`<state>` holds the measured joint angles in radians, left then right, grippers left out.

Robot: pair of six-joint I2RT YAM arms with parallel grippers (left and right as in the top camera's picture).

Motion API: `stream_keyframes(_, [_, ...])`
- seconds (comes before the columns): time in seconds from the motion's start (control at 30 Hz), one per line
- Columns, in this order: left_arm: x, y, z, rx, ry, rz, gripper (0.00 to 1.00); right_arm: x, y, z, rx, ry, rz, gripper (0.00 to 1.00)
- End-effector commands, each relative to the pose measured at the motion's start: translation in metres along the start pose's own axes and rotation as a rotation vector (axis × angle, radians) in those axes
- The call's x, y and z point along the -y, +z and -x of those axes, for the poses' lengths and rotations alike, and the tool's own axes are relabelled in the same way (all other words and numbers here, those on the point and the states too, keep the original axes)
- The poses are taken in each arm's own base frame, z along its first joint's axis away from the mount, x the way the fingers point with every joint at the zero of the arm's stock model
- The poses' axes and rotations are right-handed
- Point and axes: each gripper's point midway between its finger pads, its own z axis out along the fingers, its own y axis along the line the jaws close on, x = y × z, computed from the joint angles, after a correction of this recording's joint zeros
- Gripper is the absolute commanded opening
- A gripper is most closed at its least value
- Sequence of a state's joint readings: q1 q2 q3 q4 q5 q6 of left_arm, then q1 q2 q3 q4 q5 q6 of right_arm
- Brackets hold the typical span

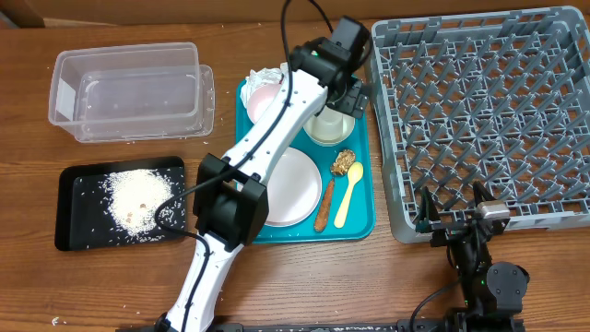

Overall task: Sort waste into correct bins and load items into the dishwasher
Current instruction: 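Move the left gripper over the white cup on the teal tray, then lower the left gripper toward the brown stick beside the plate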

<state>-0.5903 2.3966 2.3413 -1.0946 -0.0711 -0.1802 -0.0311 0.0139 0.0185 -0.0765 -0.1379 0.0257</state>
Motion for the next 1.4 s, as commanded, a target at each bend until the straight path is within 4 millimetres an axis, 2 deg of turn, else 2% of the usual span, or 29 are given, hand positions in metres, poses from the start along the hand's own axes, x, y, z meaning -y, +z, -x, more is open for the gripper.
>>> stream_keyframes(0.0, [-0.011, 0.007, -0.01, -0.029, -0.013, 0.109, 1.0, 0.002, 0.0, -0.002, 0.005, -0.001, -0.01, 1.0])
stream_keyframes(0.27, [-0.015, 0.006, -0.03, -0.102, -0.096, 0.134, 0.99, 0.002, 0.0, -0.002, 0.004, -0.001, -0.01, 1.0])
stream_keyframes(0.6, [-0.013, 0.009, -0.028, -0.091, -0.125, 0.132, 0.99, 0.002, 0.0, -0.002, 0.005, -0.001, -0.01, 1.0])
stream_keyframes(0.9, [-0.012, 0.031, -0.035, -0.123, -0.13, 0.12, 0.99, 0.002, 0.0, -0.002, 0.005, -0.001, -0.01, 1.0])
stream_keyframes(1.13, [-0.012, 0.032, -0.034, -0.12, -0.133, 0.112, 0.97, 0.002, 0.0, -0.002, 0.005, -0.001, -0.01, 1.0])
stream_keyframes(1.37, [-0.008, 0.033, -0.036, -0.13, -0.136, 0.089, 0.91, 0.002, 0.0, -0.002, 0.005, -0.001, -0.01, 1.0])
